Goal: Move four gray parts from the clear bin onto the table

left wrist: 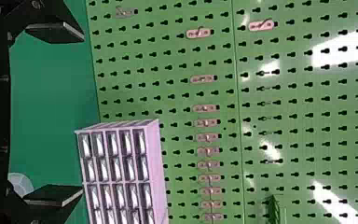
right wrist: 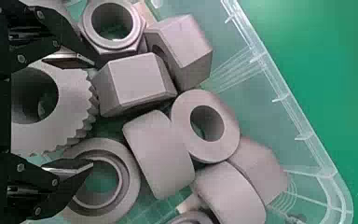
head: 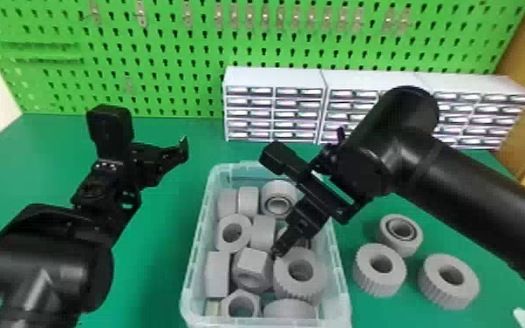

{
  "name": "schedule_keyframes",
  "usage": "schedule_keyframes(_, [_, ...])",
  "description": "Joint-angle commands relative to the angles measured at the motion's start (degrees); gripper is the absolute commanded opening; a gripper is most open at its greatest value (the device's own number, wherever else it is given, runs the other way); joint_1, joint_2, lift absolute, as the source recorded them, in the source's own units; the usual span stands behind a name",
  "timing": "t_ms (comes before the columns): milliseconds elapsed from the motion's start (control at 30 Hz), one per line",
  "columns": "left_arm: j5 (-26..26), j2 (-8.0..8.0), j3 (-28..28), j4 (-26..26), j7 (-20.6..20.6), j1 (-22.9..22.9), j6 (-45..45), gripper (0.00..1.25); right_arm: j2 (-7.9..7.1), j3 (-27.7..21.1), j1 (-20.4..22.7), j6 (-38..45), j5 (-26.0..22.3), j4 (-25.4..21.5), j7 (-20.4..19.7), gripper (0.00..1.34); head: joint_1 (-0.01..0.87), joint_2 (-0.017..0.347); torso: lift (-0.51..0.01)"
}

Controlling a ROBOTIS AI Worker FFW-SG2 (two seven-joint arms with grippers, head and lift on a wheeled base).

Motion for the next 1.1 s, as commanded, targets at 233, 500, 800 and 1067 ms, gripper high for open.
schedule_keyframes(233, [0.05,0.00,0.14,-0.09,0.00,0.18,0.11,1.11,-1.45,2.07,-1.14,0.02,-1.07,0.09,0.00,0.83,0.686,0.026,-0.050])
schedule_keyframes(500, [-0.04,-0.26,0.41,-0.18,0.00,0.53,0.11,1.11,-2.24,-0.04,-0.97,0.72,0.51,-0.18,0.00,0.83,0.686,0.026,-0.050])
schedule_keyframes(800, [-0.04,-0.26,0.76,-0.53,0.00,0.70,0.28,1.11,-2.33,-4.09,0.00,2.92,3.24,-1.76,0.00,0.83,0.686,0.026,-0.050])
schedule_keyframes(1067, [-0.04,-0.26,0.76,-0.70,0.00,0.97,0.55,1.11,-2.68,-3.38,0.35,3.53,2.36,-2.38,0.00,0.83,0.686,0.026,-0.050])
